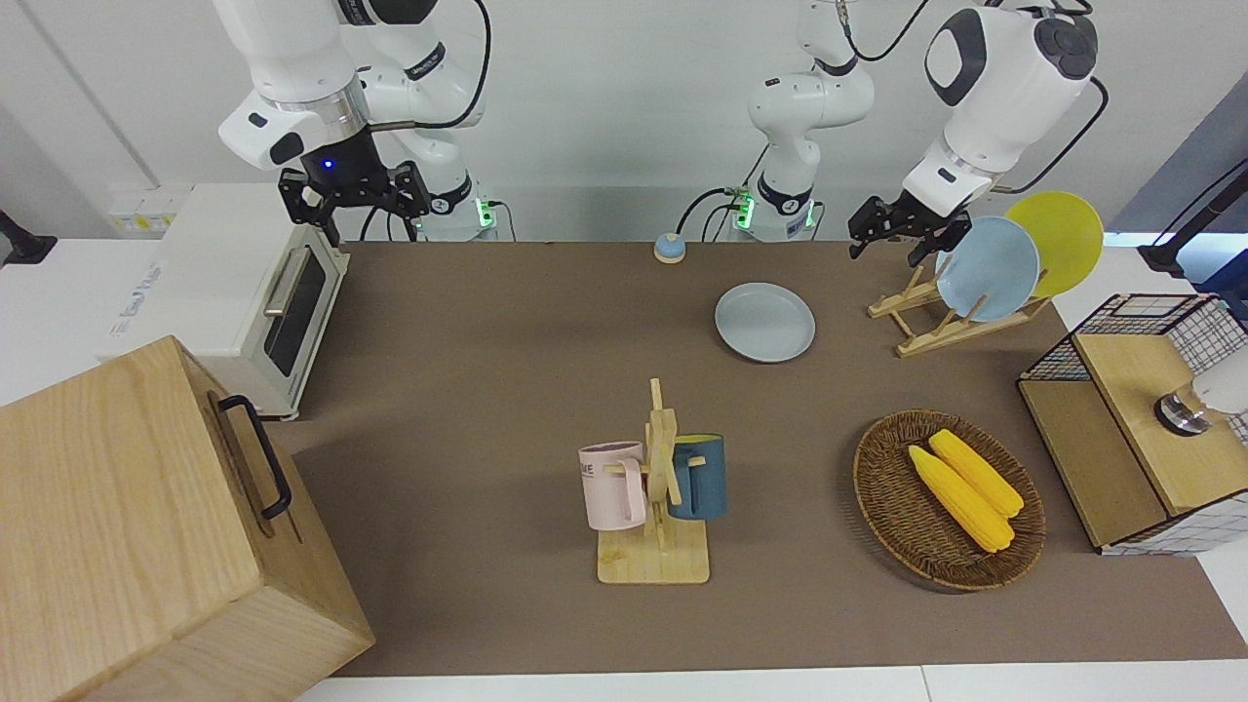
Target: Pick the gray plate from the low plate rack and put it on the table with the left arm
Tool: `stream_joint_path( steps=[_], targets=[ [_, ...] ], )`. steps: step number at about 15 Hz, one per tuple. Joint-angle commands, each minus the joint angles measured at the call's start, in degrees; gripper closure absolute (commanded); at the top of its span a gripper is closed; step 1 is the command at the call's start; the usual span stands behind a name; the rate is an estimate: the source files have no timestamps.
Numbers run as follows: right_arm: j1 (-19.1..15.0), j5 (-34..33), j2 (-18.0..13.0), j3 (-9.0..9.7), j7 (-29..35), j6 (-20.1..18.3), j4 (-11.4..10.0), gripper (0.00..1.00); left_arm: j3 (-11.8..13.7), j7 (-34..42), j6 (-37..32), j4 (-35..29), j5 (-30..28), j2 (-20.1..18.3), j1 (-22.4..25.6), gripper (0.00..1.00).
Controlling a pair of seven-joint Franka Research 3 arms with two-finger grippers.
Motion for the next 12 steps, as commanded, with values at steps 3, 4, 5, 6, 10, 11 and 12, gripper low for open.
stream_joint_path(
  steps=[3,4,5,6,10,11,12],
  targets=[
    [-1.16,-0.09,-0.15,1.03,0.74,-0.74,0.52,0.017,-1.05,-2.23,-5.85,9.82,5.44,1.39,-0.30,0.00],
    [-1.08,-0.09,-0.15,1.03,0.74,-0.83,0.52,0.017,-1.05,-2.41,-5.94,10.62,5.36,1.74,-0.30,0.00],
    [-1.16,-0.09,-0.15,1.03,0.74,-0.83,0.52,0.017,-0.96,-2.50,-5.94,10.89,5.18,1.83,-0.30,0.00],
    [-1.17,-0.09,-0.15,1.03,0.74,-0.83,0.52,0.017,-0.96,-3.45,-5.94,10.98,5.01,1.75,-0.38,0.00],
    [-1.16,-0.09,-0.15,1.03,0.74,-0.83,0.52,0.017,-1.31,-2.94,-4.89,10.19,7.46,1.22,-0.65,0.01],
    [-1.08,-0.09,-0.07,1.03,0.74,-0.83,0.52,0.017,-1.32,-2.76,-4.45,9.49,7.47,1.22,-0.56,0.01],
    [-1.08,-0.09,-0.07,1.03,0.74,-0.74,0.52,0.017,-1.32,-2.76,-3.75,8.79,7.38,1.22,-0.56,0.01]
  ],
)
